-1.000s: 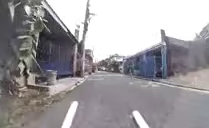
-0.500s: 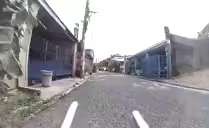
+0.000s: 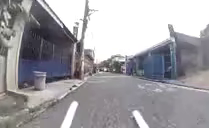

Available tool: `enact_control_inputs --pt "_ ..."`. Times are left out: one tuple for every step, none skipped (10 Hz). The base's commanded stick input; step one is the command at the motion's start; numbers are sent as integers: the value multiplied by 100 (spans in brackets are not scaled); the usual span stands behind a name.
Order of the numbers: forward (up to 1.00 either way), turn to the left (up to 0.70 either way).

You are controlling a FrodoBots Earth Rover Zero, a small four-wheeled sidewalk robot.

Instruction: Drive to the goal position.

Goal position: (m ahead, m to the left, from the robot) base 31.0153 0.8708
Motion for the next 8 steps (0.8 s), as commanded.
enact_control_inputs --pt "85 0" --pt "85 0" --pt "85 0" --pt "85 0" --pt "85 0" --pt "85 0" --pt "85 0" --pt "85 0"
